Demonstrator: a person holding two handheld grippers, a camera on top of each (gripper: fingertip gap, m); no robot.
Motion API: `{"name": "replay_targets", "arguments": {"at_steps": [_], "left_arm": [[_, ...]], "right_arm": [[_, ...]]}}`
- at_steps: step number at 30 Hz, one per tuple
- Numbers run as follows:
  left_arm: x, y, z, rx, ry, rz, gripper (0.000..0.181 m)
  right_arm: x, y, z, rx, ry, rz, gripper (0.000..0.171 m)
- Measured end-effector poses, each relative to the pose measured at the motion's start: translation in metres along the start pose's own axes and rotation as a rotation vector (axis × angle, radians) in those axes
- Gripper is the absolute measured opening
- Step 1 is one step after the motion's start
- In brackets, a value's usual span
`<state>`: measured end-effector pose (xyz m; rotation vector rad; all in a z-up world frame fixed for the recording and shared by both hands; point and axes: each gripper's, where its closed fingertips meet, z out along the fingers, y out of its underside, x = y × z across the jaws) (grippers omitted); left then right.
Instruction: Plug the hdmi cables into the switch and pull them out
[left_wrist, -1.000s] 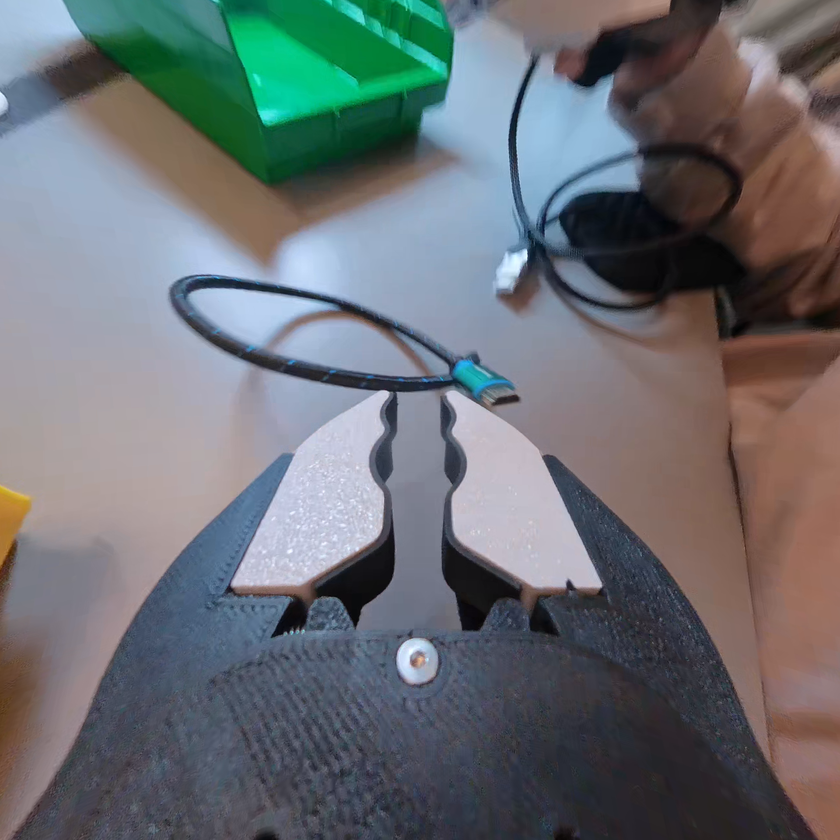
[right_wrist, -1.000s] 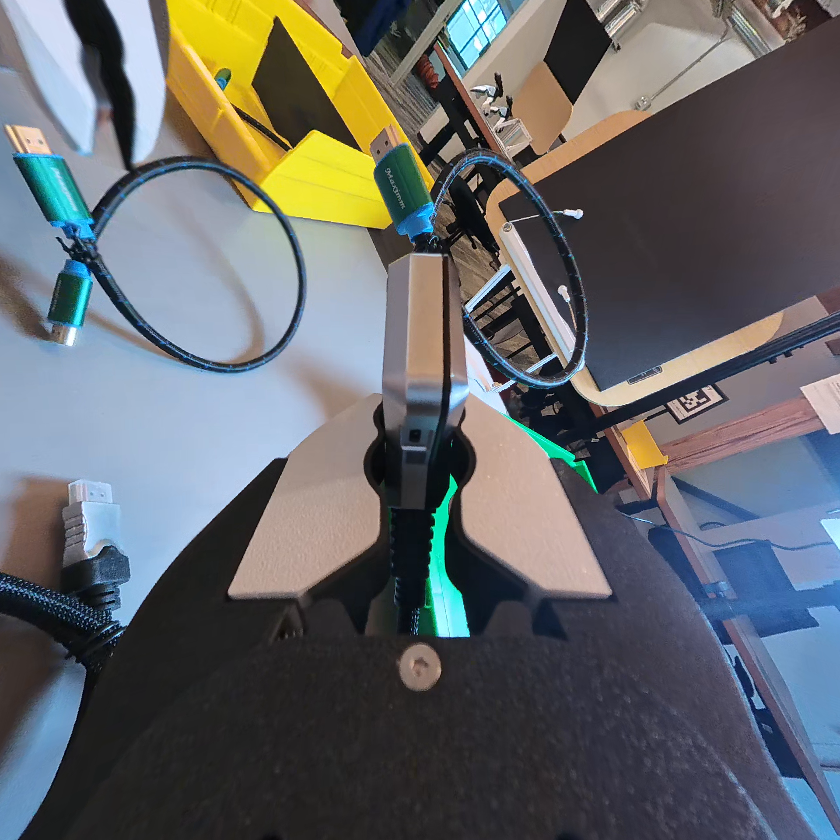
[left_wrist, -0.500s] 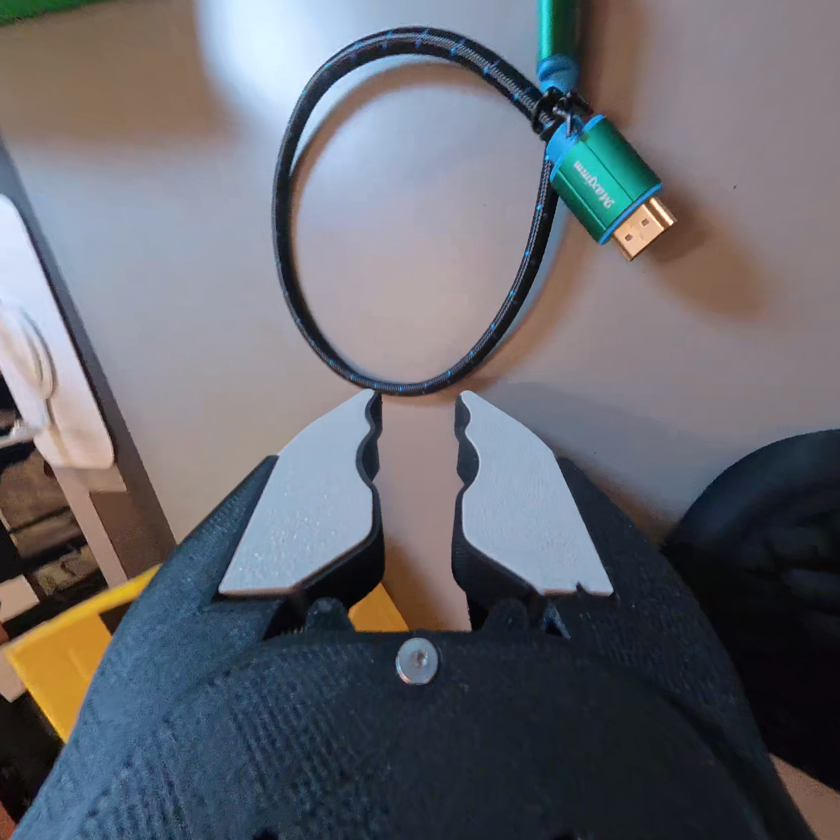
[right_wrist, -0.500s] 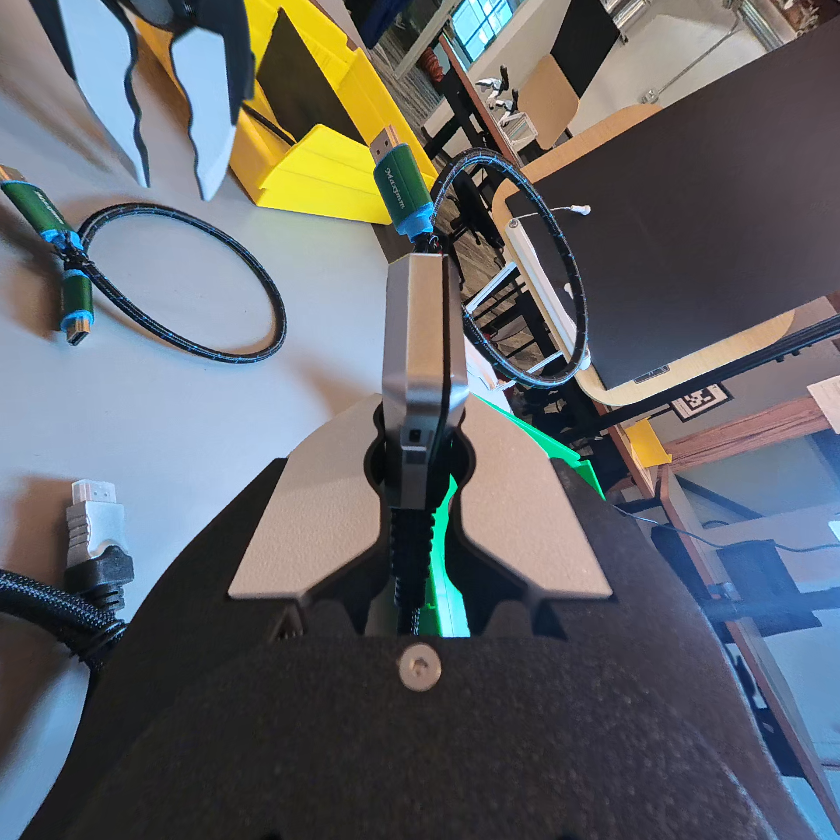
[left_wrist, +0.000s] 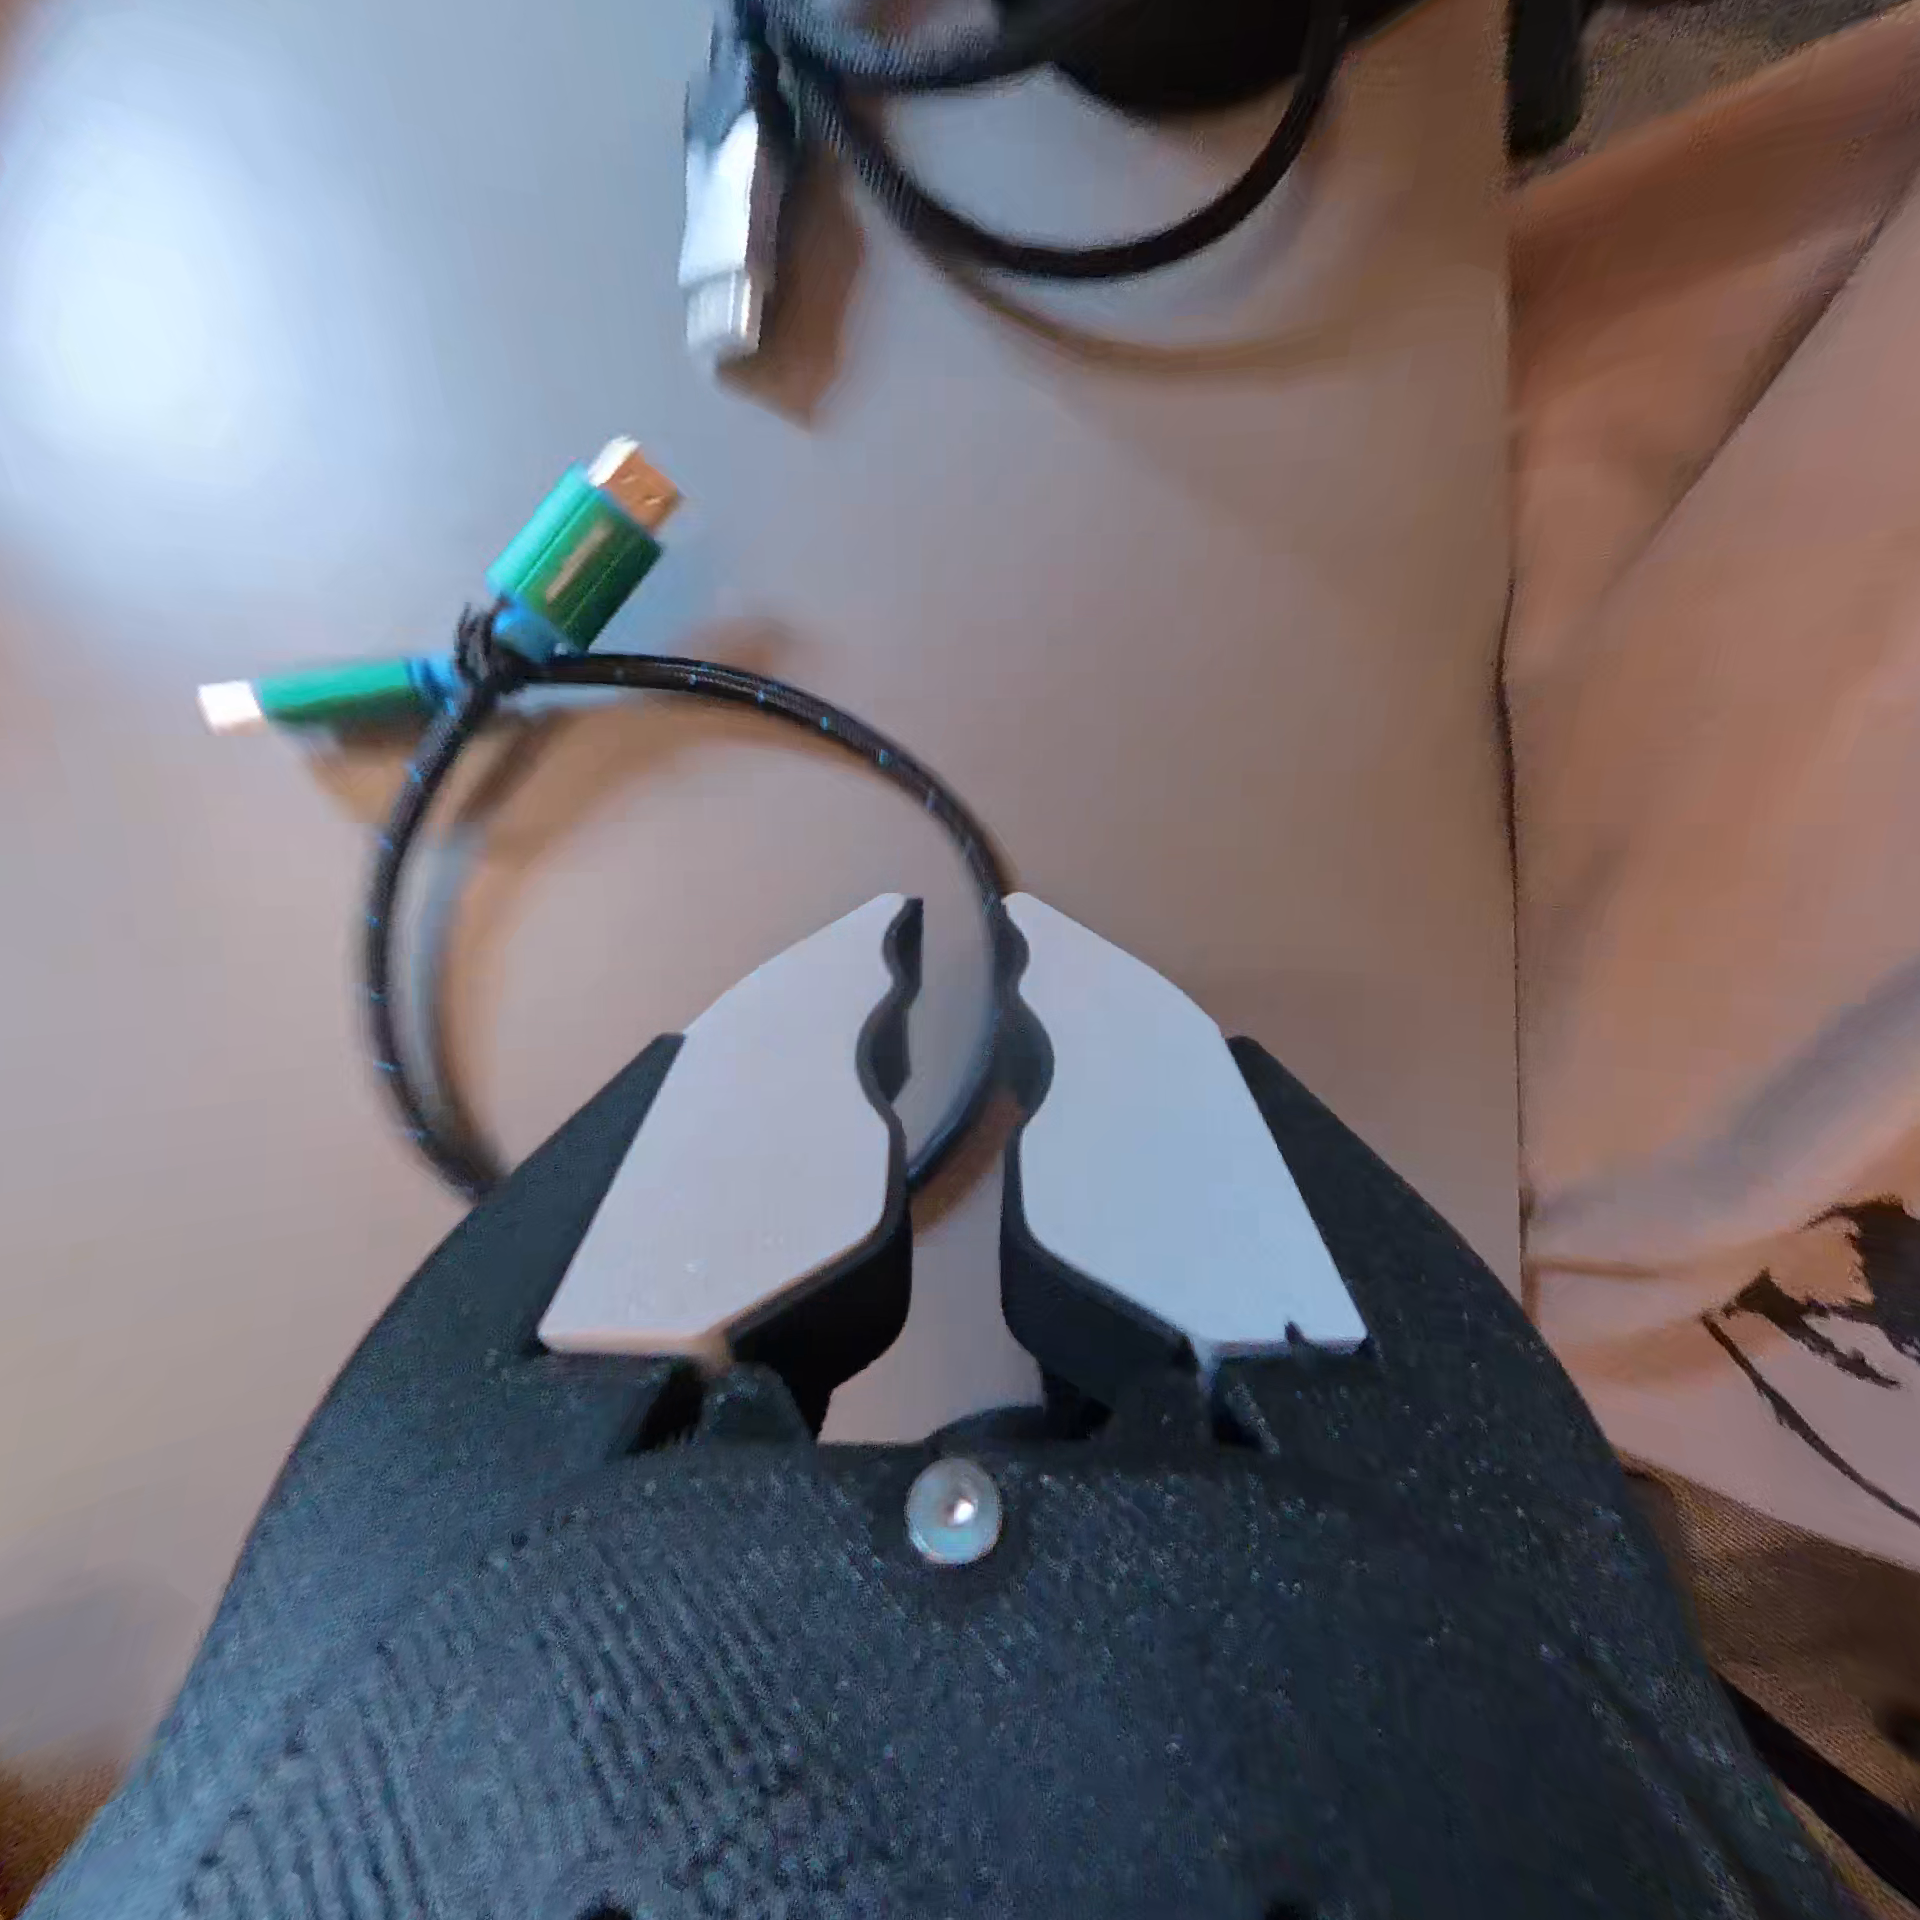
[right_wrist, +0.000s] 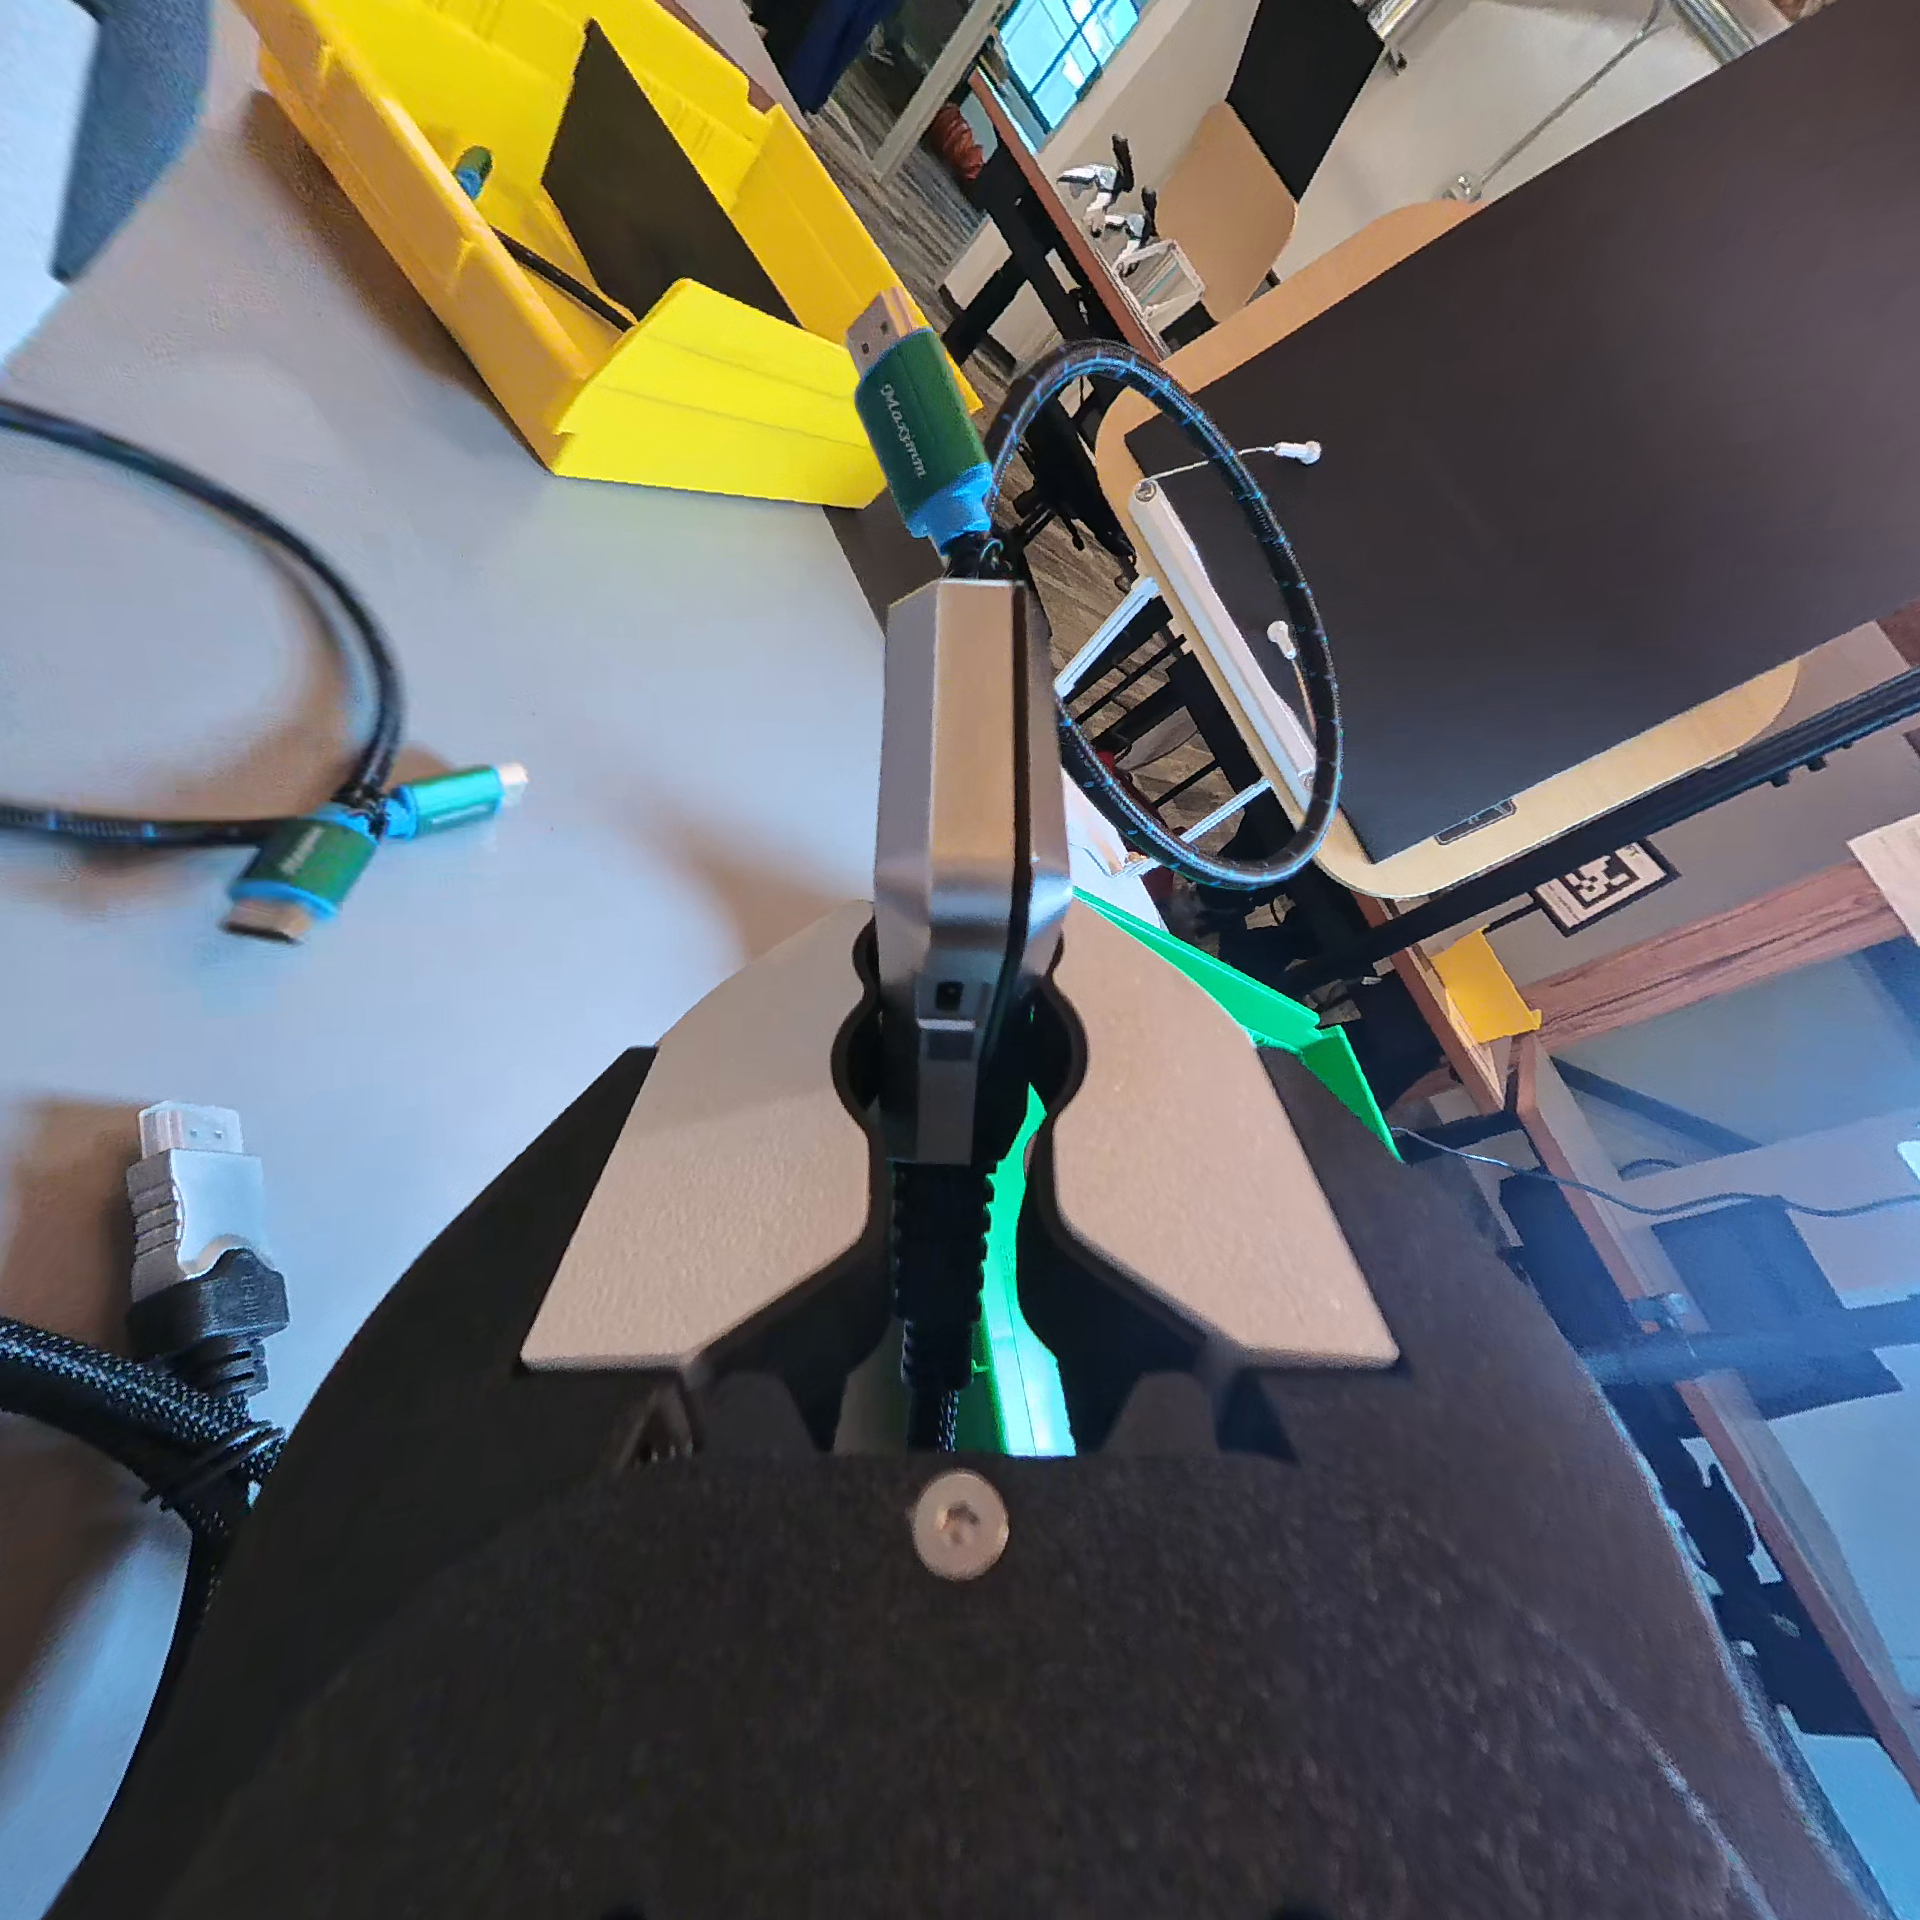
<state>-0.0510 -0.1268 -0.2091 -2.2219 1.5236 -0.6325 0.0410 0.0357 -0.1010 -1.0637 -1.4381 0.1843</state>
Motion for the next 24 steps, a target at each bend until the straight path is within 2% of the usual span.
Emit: {"name": "replay_targets", "arguments": {"at_steps": [3, 5, 8, 13, 16, 18, 20, 24], "left_arm": [[-0.001, 0.005, -0.001, -0.034, -0.100, 0.090, 0.024], [0.005, 0.022, 0.002, -0.104, -0.103, 0.153, 0.029], [0.020, 0.032, 0.012, -0.120, -0.133, 0.264, 0.031], [0.023, 0.006, 0.025, -0.057, -0.285, 0.431, 0.030], [0.024, -0.002, 0.042, -0.070, -0.240, 0.437, 0.034], [0.027, -0.006, 0.048, -0.057, -0.198, 0.438, 0.025], [0.030, -0.003, 0.050, -0.089, -0.158, 0.422, 0.007], [0.041, 0.002, 0.044, -0.092, -0.137, 0.397, 0.007]], "right_arm": [[0.002, -0.001, -0.001, 0.005, 0.007, 0.012, 0.024], [0.002, -0.001, -0.001, 0.005, 0.009, 0.012, 0.024], [0.002, 0.000, 0.000, 0.003, 0.007, 0.016, 0.024], [0.001, 0.002, 0.003, -0.003, -0.002, 0.027, 0.024], [0.001, 0.002, 0.002, -0.006, 0.003, 0.021, 0.023], [0.002, 0.002, 0.001, -0.006, 0.005, 0.020, 0.024], [0.002, 0.004, 0.000, -0.003, 0.004, 0.022, 0.024], [0.003, 0.006, -0.001, -0.001, 0.000, 0.027, 0.024]]}}
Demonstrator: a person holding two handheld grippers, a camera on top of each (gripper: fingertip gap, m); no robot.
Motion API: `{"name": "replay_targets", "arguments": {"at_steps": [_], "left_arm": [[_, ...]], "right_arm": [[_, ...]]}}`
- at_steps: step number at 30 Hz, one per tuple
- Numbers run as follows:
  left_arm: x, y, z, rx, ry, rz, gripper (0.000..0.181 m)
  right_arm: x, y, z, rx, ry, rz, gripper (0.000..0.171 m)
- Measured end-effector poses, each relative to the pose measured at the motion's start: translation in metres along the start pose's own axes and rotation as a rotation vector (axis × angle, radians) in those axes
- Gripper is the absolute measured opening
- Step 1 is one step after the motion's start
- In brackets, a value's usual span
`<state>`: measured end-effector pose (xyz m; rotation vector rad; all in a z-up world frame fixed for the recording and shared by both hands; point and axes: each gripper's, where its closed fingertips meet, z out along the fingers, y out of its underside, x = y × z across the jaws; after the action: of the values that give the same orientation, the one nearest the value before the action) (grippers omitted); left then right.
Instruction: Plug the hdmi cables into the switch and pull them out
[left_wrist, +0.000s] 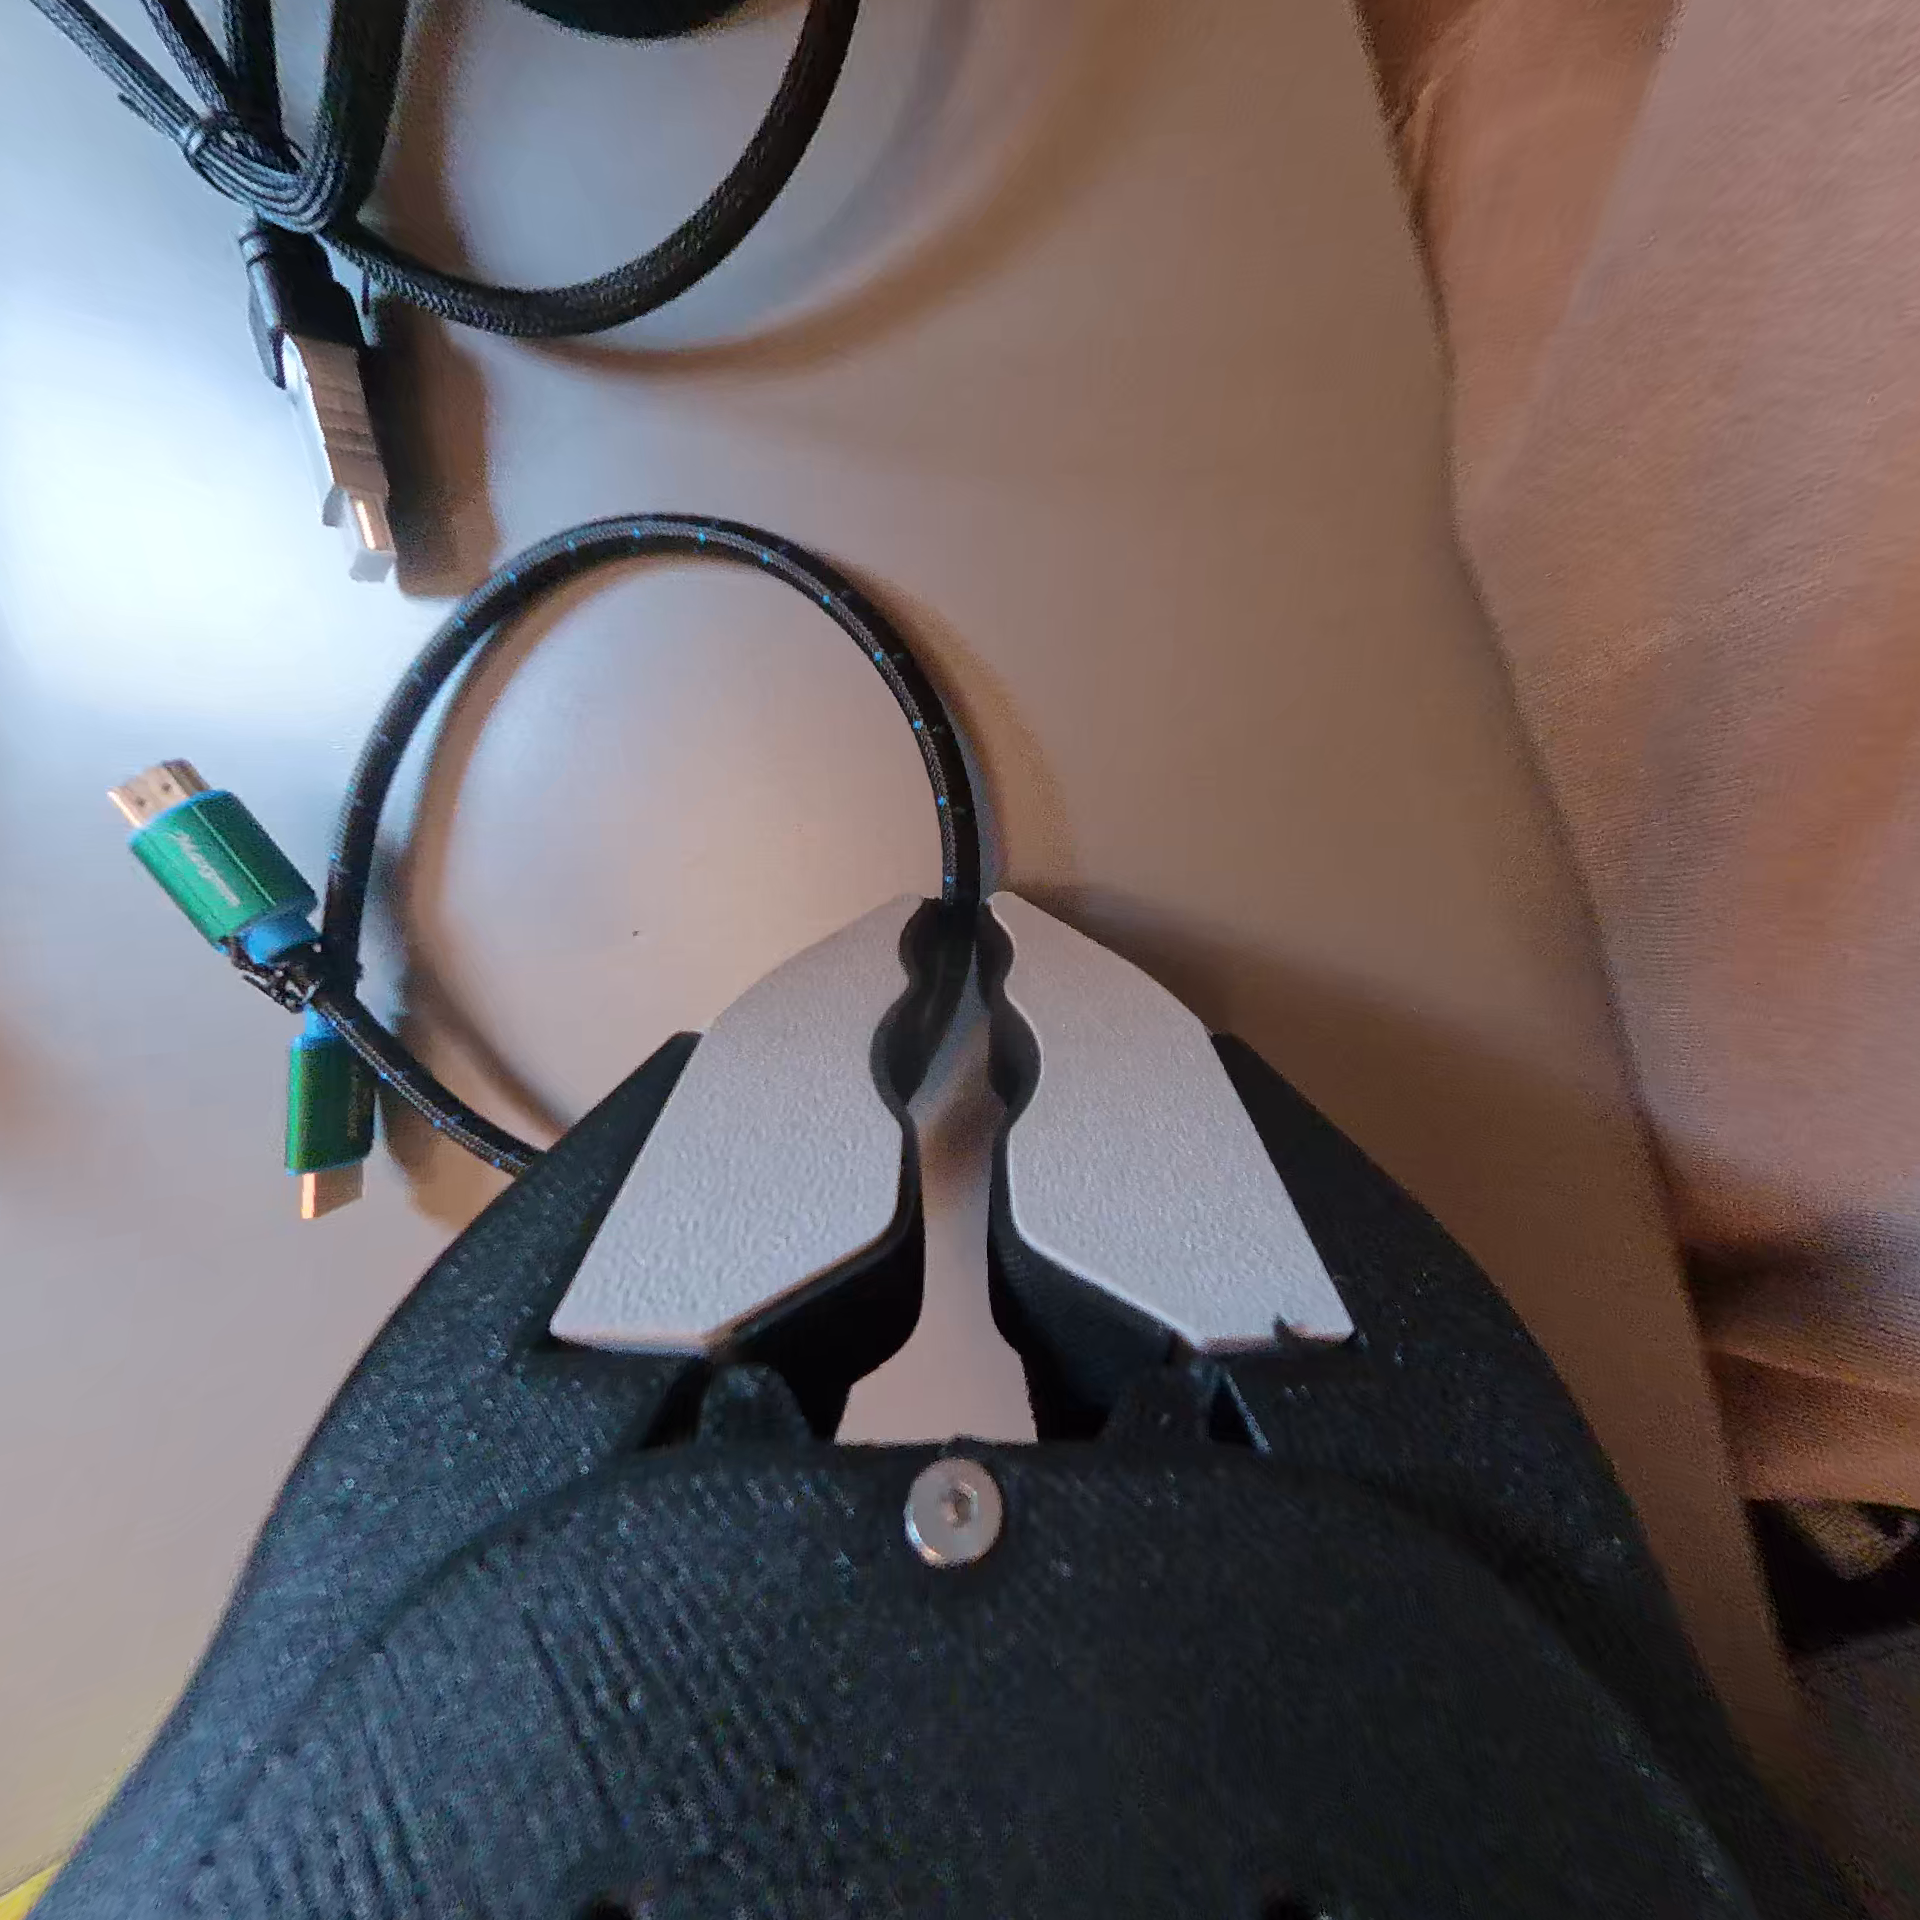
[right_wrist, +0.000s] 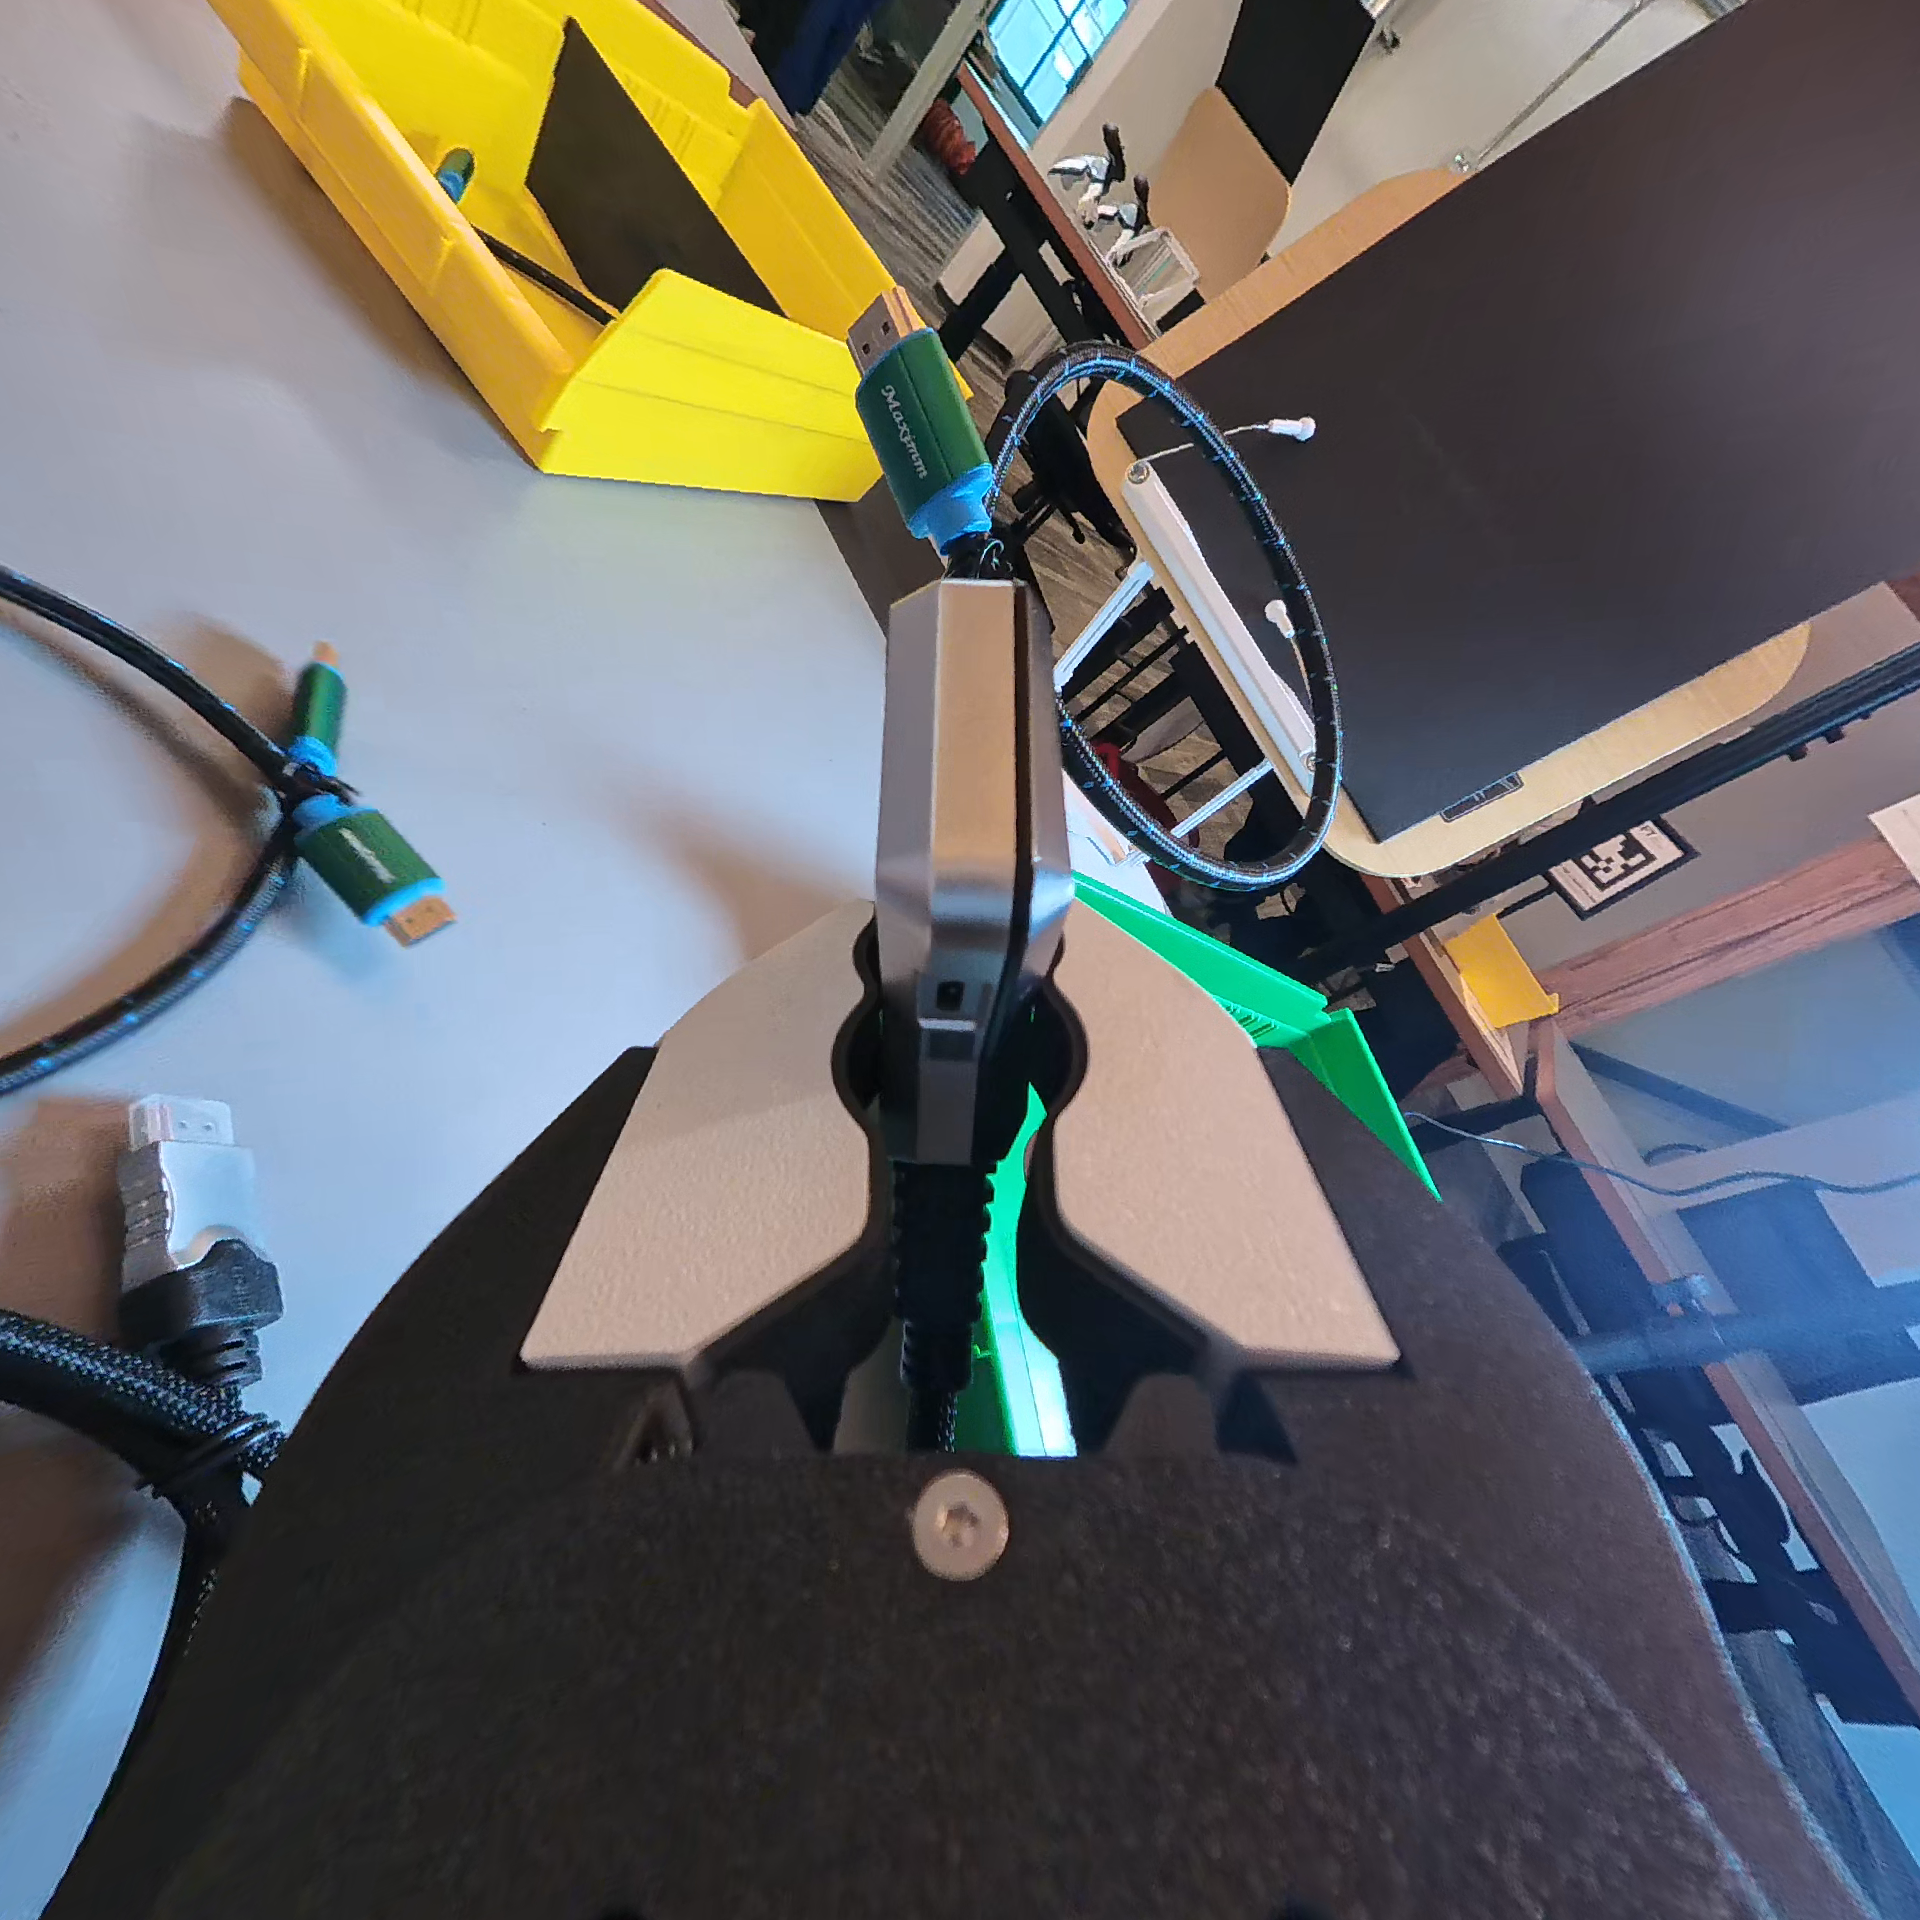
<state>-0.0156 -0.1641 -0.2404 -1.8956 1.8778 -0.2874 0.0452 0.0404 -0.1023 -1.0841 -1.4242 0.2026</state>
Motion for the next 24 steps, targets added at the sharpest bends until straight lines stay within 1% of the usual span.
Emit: {"name": "replay_targets", "arguments": {"at_steps": [3, 5, 7, 9, 11, 13, 15, 17, 19, 21, 22, 24], "left_arm": [[0.012, -0.014, -0.022, 0.094, 0.028, -0.055, 0.007], [0.012, -0.032, -0.050, 0.213, 0.024, -0.092, 0.007], [-0.005, -0.049, -0.084, 0.354, -0.036, -0.157, 0.006], [-0.035, -0.053, -0.112, 0.466, -0.121, -0.276, 0.005], [-0.066, -0.042, -0.124, 0.530, -0.166, -0.423, 0.005], [-0.099, -0.028, -0.129, 0.602, -0.203, -0.590, 0.004], [-0.136, -0.001, -0.127, 0.614, -0.279, -0.721, 0.003], [-0.166, 0.032, -0.122, 0.579, -0.345, -0.809, 0.000], [-0.188, 0.060, -0.114, 0.533, -0.378, -0.865, 0.000], [-0.203, 0.088, -0.107, 0.443, -0.424, -0.907, 0.004], [-0.209, 0.094, -0.106, 0.423, -0.462, -0.905, 0.011], [-0.207, 0.081, -0.105, 0.435, -0.466, -0.840, 0.011]], "right_arm": [[0.000, -0.002, -0.001, 0.006, 0.001, -0.002, 0.024], [0.000, -0.004, -0.001, 0.011, 0.002, -0.003, 0.024], [-0.001, -0.005, 0.000, 0.013, 0.002, -0.002, 0.024], [-0.001, -0.006, 0.000, 0.011, 0.002, -0.004, 0.024], [-0.002, -0.006, 0.000, 0.009, 0.004, -0.006, 0.023], [-0.001, -0.006, 0.001, 0.008, 0.006, -0.006, 0.023], [-0.001, -0.004, 0.000, 0.005, 0.007, -0.003, 0.024], [0.000, -0.003, 0.000, 0.003, 0.009, 0.000, 0.024], [0.001, -0.001, 0.000, 0.003, 0.008, 0.006, 0.024], [0.002, 0.001, 0.000, 0.001, 0.009, 0.009, 0.024], [0.002, 0.001, -0.001, 0.000, 0.010, 0.009, 0.024], [0.003, 0.002, -0.001, -0.001, 0.012, 0.009, 0.024]]}}
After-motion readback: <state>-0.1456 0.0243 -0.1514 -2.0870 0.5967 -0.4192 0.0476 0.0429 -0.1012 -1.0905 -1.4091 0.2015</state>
